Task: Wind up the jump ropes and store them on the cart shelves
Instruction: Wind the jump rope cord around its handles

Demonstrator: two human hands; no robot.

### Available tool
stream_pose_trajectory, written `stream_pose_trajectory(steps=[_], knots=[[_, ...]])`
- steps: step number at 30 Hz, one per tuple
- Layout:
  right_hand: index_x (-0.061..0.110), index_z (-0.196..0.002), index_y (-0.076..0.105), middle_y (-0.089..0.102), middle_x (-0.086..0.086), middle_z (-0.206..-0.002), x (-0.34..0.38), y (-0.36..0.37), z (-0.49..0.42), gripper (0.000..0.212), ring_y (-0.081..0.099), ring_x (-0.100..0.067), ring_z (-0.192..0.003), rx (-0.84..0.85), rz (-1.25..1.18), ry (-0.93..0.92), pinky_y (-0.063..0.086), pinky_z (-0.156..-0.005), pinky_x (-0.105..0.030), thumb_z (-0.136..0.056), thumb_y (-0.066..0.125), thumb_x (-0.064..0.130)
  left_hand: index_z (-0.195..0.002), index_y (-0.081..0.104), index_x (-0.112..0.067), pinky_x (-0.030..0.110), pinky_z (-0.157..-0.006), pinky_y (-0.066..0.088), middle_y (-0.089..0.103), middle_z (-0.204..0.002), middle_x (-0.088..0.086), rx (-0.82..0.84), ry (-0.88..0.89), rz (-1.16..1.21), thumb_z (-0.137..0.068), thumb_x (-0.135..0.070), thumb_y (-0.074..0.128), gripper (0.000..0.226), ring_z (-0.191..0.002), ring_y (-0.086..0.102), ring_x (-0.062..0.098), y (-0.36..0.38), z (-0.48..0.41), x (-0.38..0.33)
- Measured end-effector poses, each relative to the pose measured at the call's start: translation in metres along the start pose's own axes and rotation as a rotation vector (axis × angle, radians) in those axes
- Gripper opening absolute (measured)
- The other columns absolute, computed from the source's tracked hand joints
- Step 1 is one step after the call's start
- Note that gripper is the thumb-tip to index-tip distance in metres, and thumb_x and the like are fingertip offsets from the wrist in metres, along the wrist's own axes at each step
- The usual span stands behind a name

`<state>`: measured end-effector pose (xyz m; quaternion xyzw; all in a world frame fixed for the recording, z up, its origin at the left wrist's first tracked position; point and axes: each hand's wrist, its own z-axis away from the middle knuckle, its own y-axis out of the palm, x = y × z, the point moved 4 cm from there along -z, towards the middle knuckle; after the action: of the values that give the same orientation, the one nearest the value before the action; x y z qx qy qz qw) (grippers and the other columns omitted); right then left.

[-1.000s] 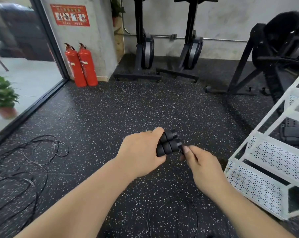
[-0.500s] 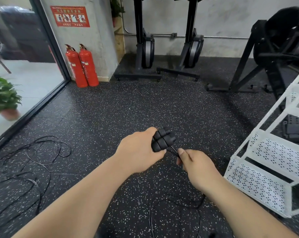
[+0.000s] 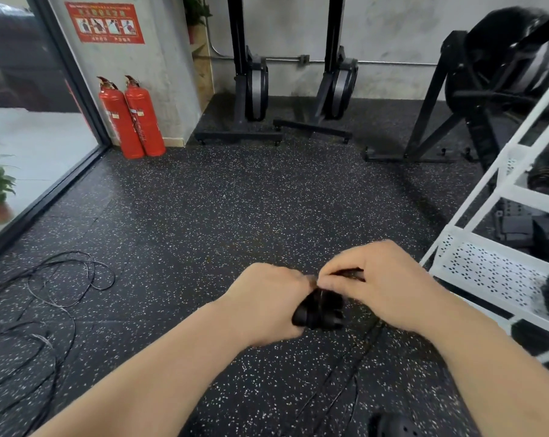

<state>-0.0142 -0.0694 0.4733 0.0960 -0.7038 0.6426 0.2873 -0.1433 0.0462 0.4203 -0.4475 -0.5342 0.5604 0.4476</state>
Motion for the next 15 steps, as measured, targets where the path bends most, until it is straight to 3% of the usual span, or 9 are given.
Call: stream_pose_trajectory(steps=[3, 7, 12, 15], knots=[[0.032, -0.087, 0.084, 0.079, 0.011, -0.087, -0.023, -0.01, 0.003, 0.004, 0.073, -0.006, -0.085, 0.024, -0.334, 0.049, 0.057, -0.088, -0.029, -0.085, 0.087, 0.035, -0.108, 0.047, -0.033, 0.04, -0.079, 0.057, 0.064, -0.1, -0.012, -0.039, 0.08, 0.038, -0.088, -0.05, 0.064, 0.031, -0.091, 0.067, 0.017, -0.011, 0.002, -0.018], [0.021, -0.082, 0.082, 0.075, -0.01, -0.086, -0.033, -0.01, 0.005, 0.014, 0.065, -0.013, -0.078, -0.072, -0.601, 0.068, 0.051, -0.077, -0.023, -0.083, 0.085, 0.035, -0.116, 0.04, -0.032, 0.038, -0.079, 0.054, 0.059, -0.096, -0.015, -0.137, 0.041, 0.146, -0.085, -0.053, 0.066, 0.045, -0.087, 0.062, 0.014, -0.028, 0.008, -0.019], [0.015, -0.08, 0.074, 0.056, -0.001, -0.07, -0.035, 0.032, 0.0, 0.034, 0.041, -0.016, -0.068, -0.136, -0.859, 0.289, 0.034, -0.059, -0.029, -0.101, 0.067, 0.042, -0.124, 0.031, -0.037, 0.035, -0.078, 0.053, 0.053, -0.085, -0.017, -0.236, -0.141, 0.243, -0.087, -0.048, 0.07, 0.055, -0.08, 0.06, 0.011, -0.035, 0.01, -0.007], [0.015, -0.084, 0.073, 0.058, -0.004, -0.068, -0.033, 0.067, 0.002, 0.037, 0.038, -0.013, -0.059, -0.138, -0.846, 0.519, 0.03, -0.056, -0.03, -0.111, 0.048, 0.011, -0.12, 0.03, -0.037, 0.038, -0.076, 0.055, 0.056, -0.082, -0.014, -0.245, -0.228, 0.258, -0.086, -0.046, 0.07, 0.053, -0.074, 0.061, 0.014, -0.031, 0.005, 0.001]])
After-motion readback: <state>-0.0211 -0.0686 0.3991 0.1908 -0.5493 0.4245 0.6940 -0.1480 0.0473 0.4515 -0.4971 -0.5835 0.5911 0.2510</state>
